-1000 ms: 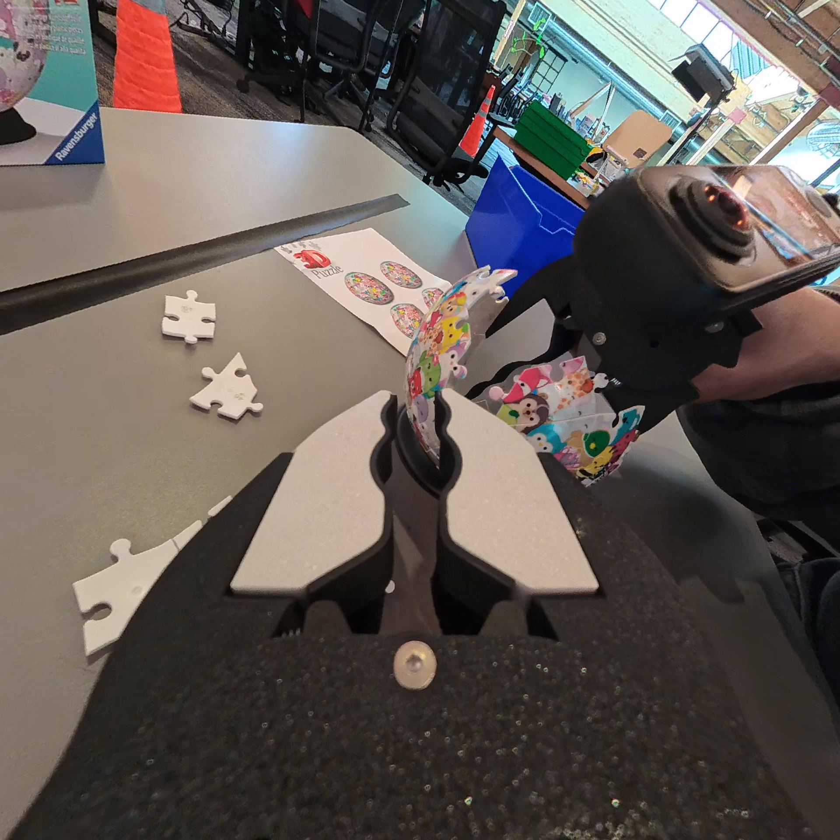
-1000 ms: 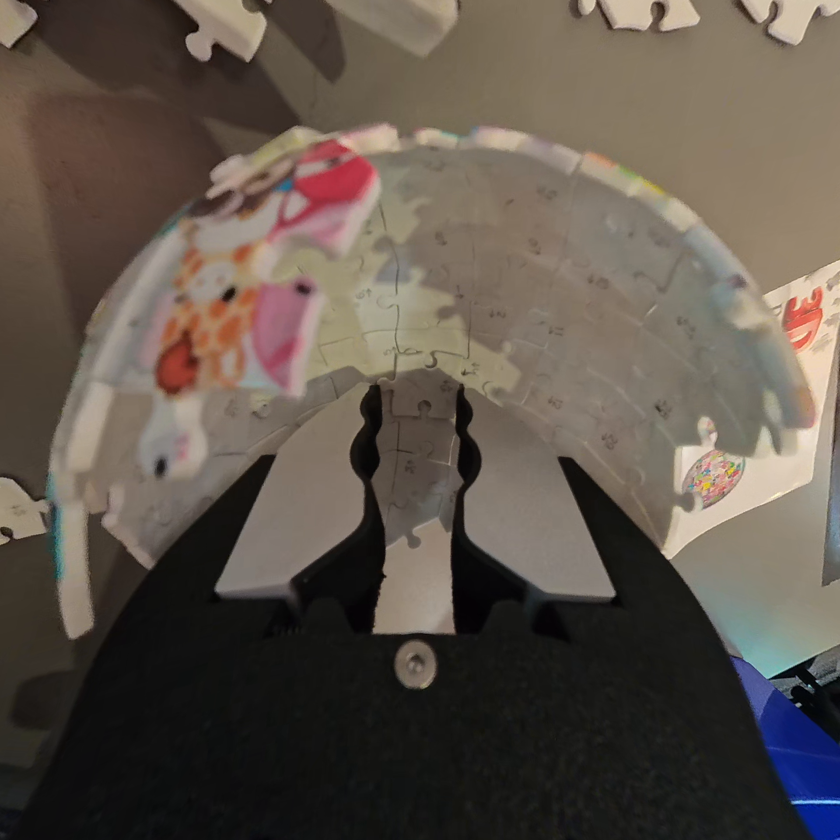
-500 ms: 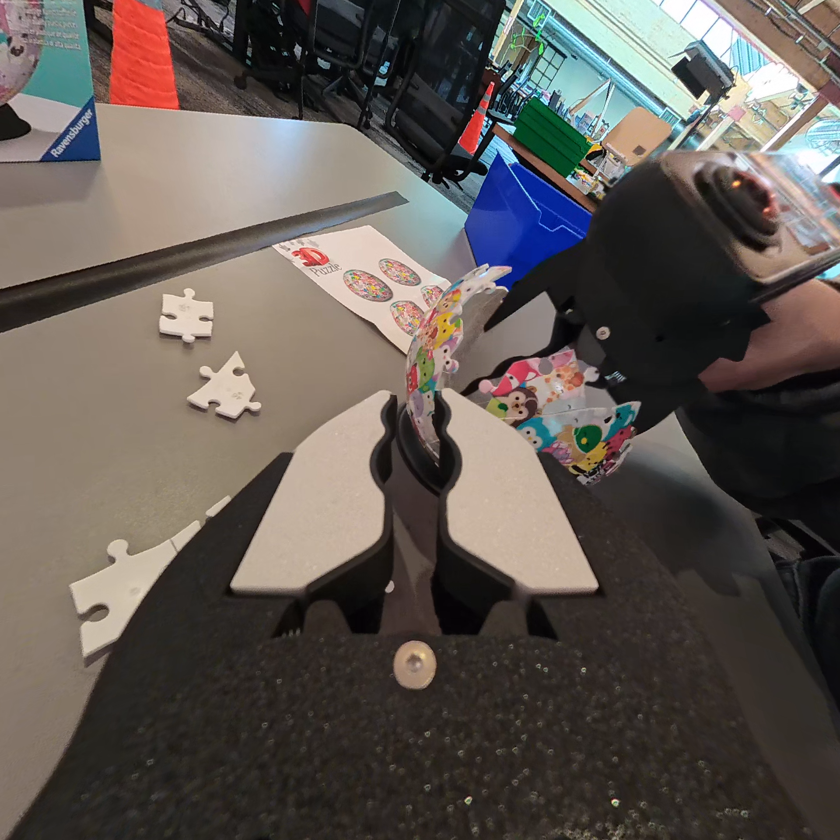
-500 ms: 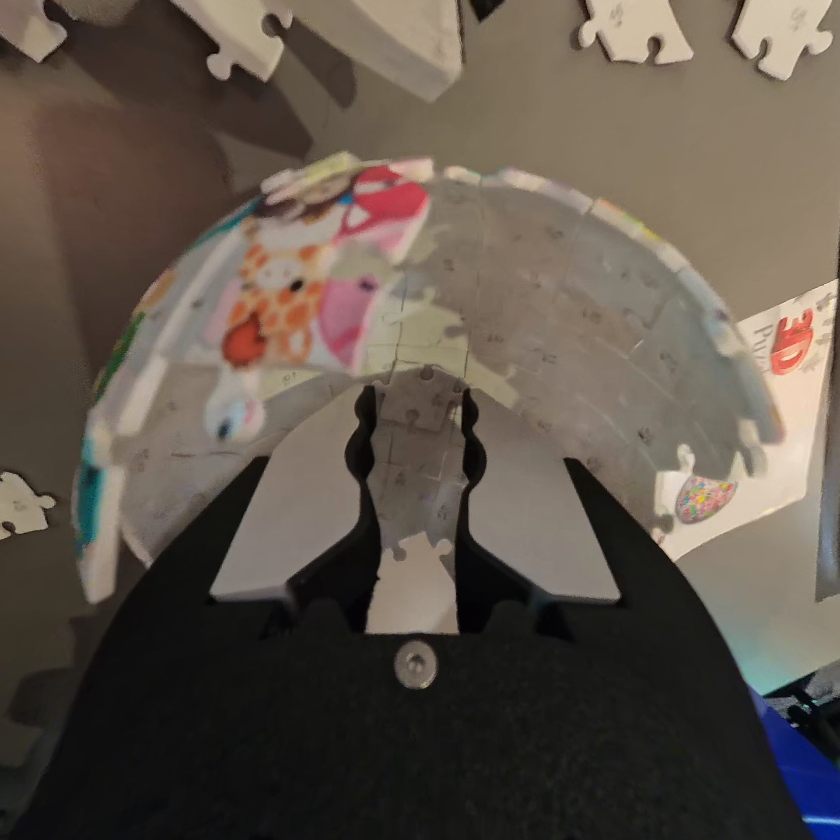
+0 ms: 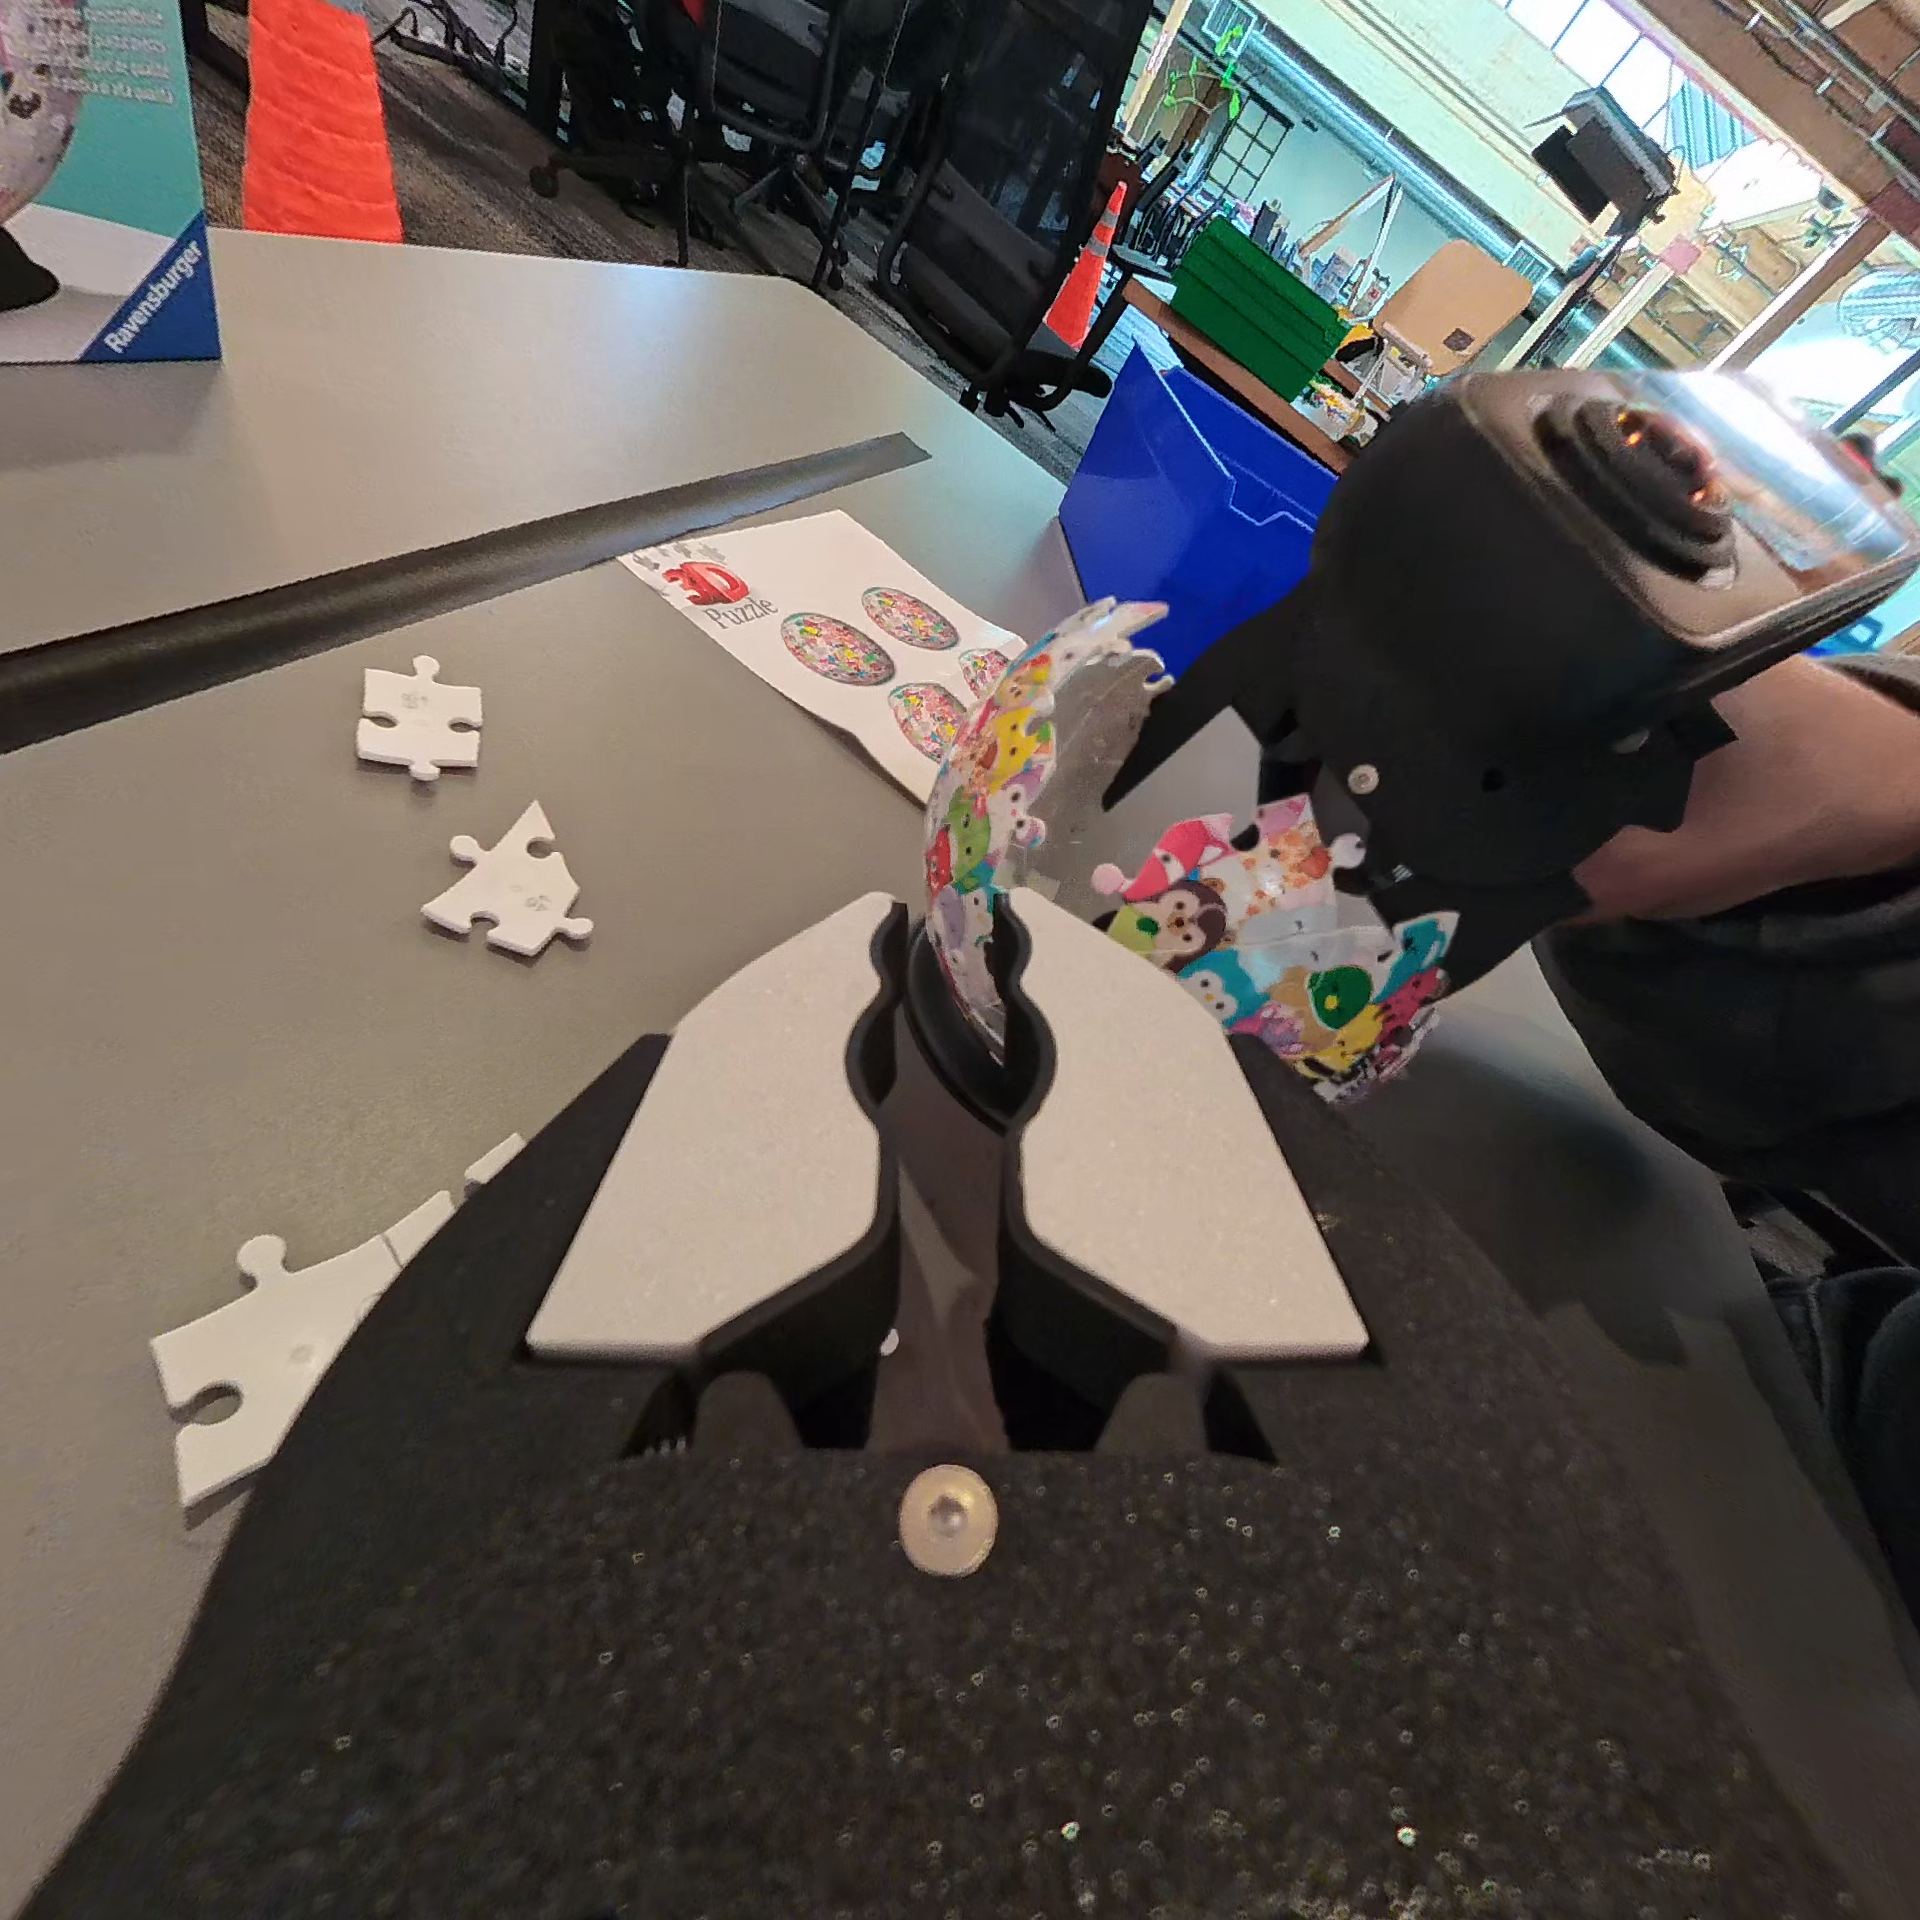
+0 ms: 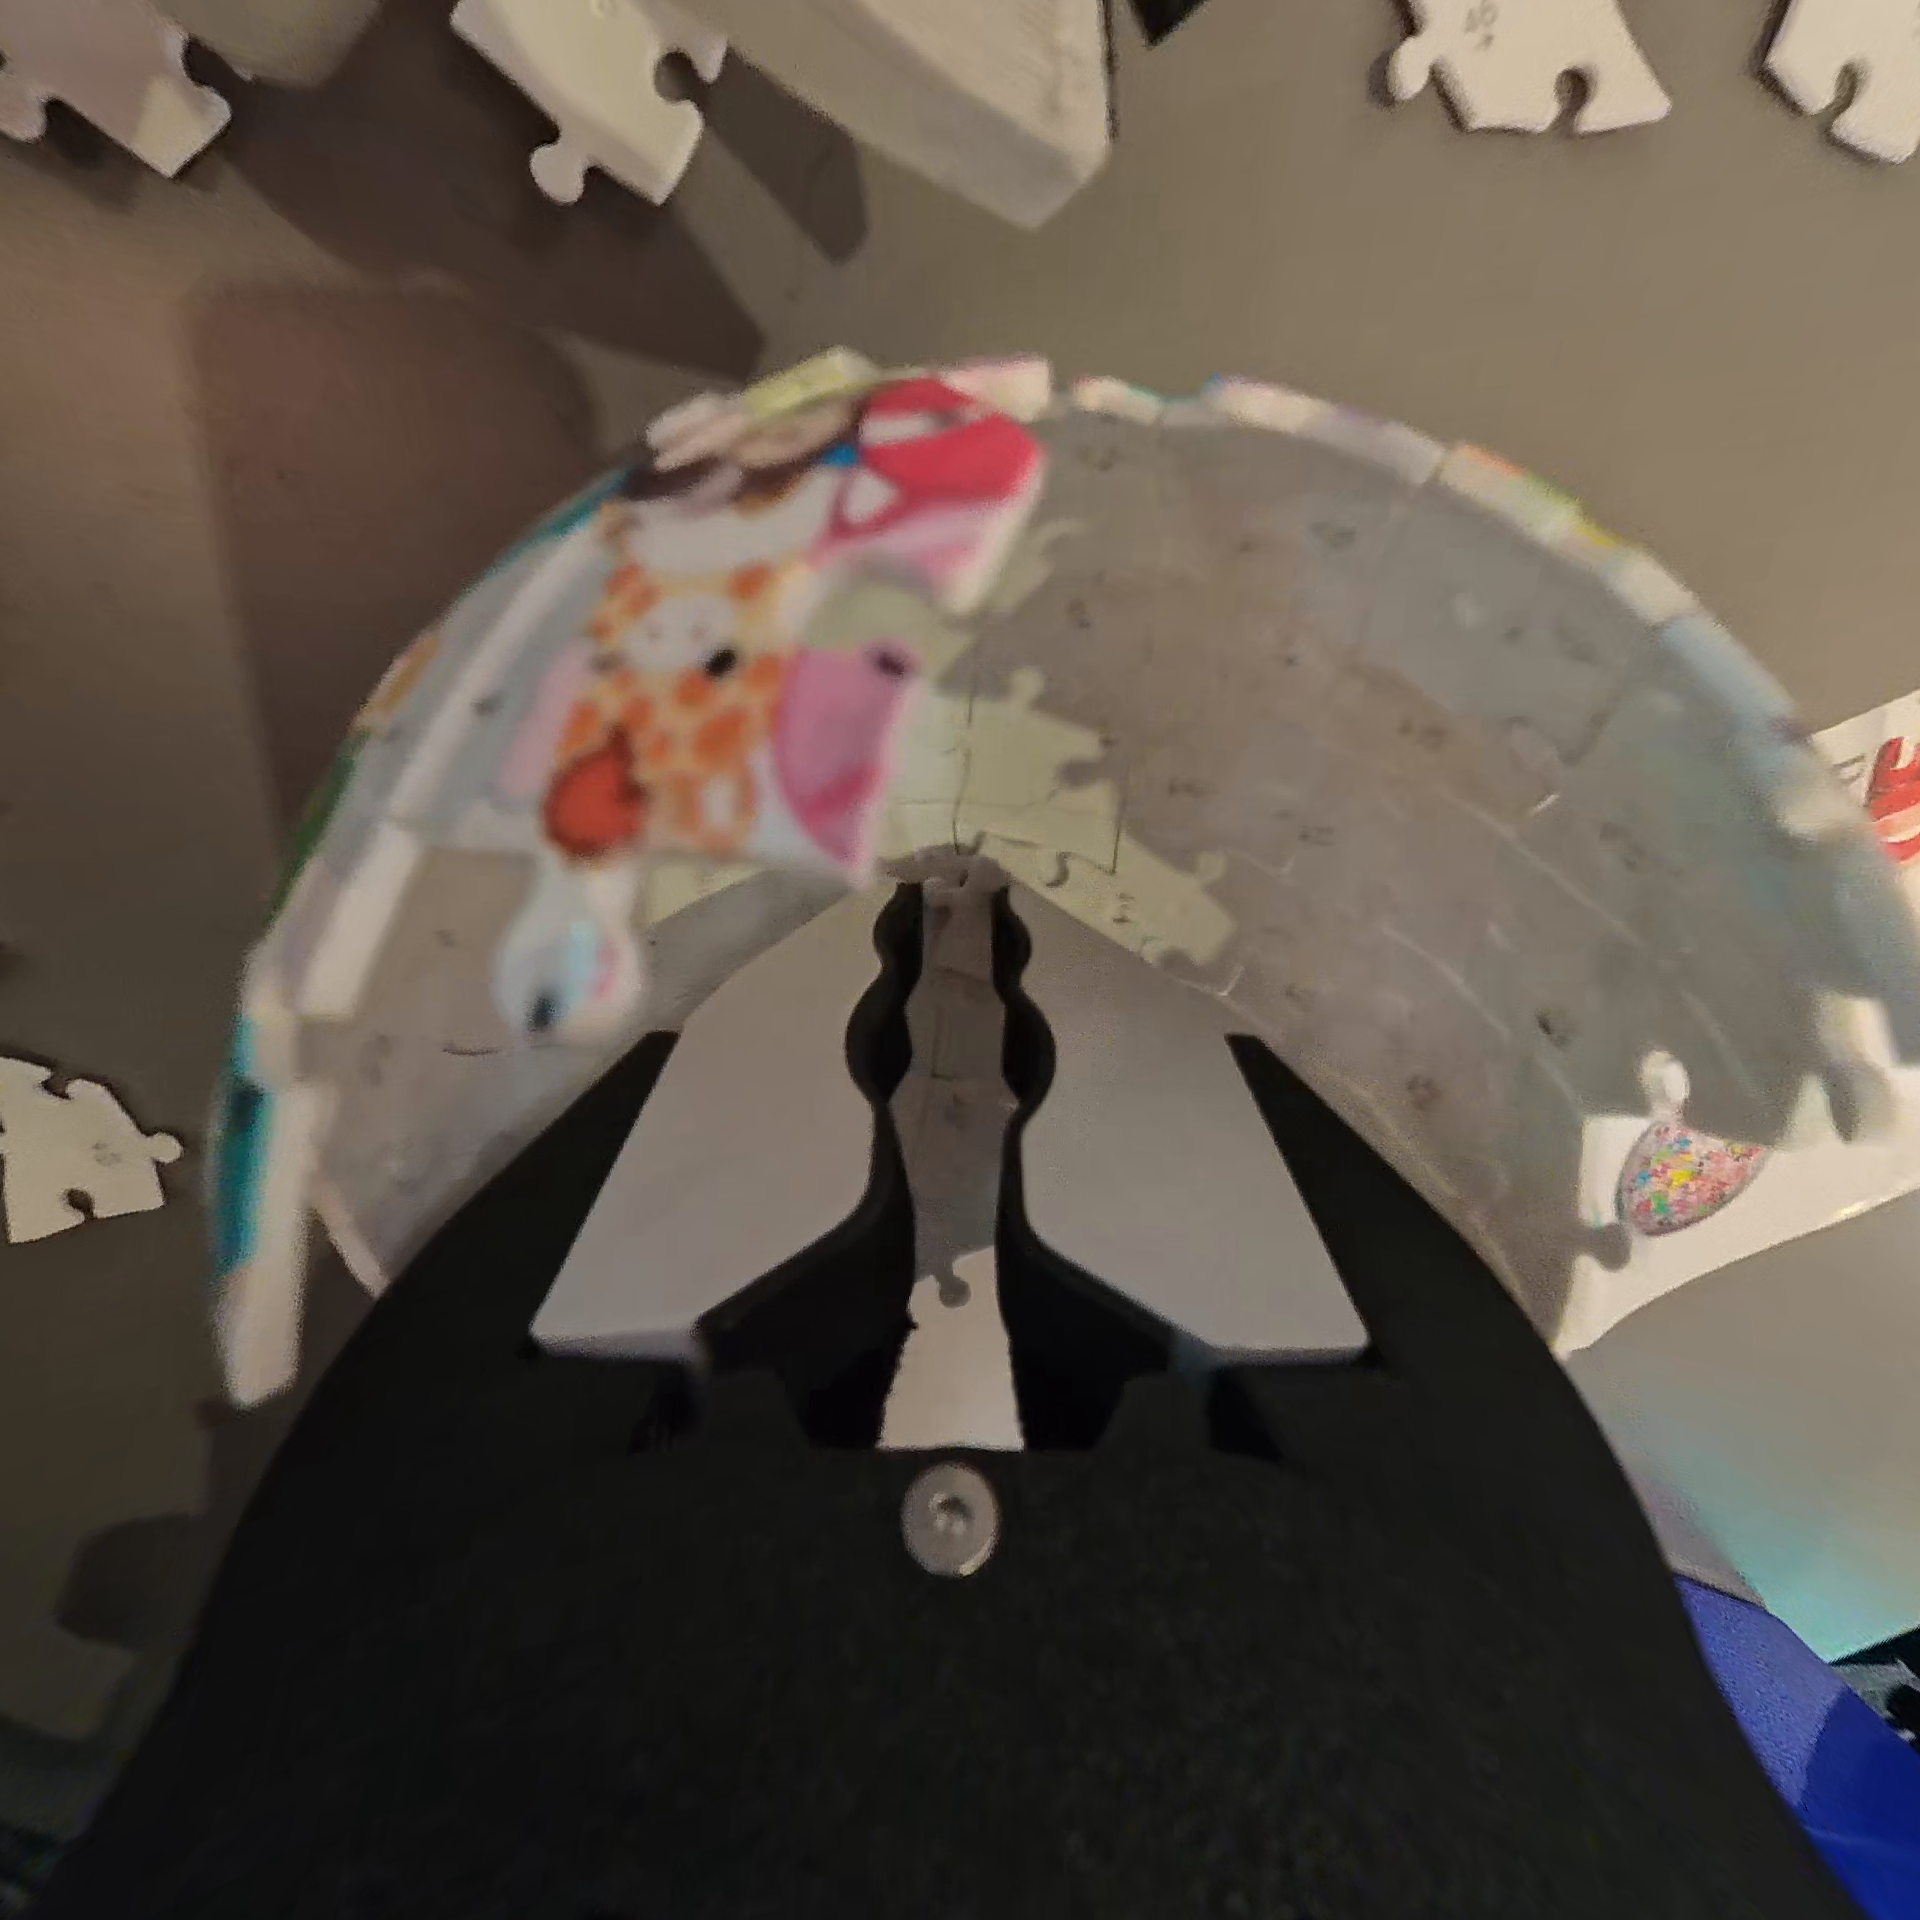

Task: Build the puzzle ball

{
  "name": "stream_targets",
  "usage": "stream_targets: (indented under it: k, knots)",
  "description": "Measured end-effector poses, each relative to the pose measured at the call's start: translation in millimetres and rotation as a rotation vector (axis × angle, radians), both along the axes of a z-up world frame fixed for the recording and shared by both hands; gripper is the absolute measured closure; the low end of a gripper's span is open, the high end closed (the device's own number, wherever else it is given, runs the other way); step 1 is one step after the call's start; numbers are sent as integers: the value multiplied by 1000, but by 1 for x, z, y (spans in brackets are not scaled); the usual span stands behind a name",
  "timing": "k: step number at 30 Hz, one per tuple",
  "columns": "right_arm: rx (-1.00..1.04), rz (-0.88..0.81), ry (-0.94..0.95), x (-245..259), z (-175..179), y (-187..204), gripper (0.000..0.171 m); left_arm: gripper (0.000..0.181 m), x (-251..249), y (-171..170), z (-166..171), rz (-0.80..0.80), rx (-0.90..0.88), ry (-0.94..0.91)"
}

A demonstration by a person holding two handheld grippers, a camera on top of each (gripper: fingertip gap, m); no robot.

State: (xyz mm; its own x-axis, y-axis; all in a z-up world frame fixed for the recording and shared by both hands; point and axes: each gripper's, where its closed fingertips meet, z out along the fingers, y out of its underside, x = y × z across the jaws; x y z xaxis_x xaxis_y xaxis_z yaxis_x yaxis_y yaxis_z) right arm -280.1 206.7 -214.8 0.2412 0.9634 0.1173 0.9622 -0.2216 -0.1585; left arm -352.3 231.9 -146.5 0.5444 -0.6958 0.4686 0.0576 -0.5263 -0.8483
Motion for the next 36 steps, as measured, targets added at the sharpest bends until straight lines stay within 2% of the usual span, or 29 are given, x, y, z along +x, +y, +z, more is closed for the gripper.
stream_targets:
  k: [2,5,9,16,18,31,36]
  knots:
    - [19,4,-7,0,0,0,157,166,0,0,0,0,-1,-1]
    - [76,5,-34,4,4,7,140,166,0,0,0,-1,-1,0]
    - [64,-13,-16,-1,4,7,132,166,0,0,0,-4,-3,0]
    - [43,-58,5,-1,2,10,134,166,1,0,0,-5,-3,0]
    - [45,-57,1,2,1,9,145,166,1,0,0,-5,-3,0]
    - [79,-42,-6,4,2,10,146,167,0,0,0,-4,-3,0]
    - [94,-37,62,-1,21,7,145,166,0,0,0,-4,-3,0]
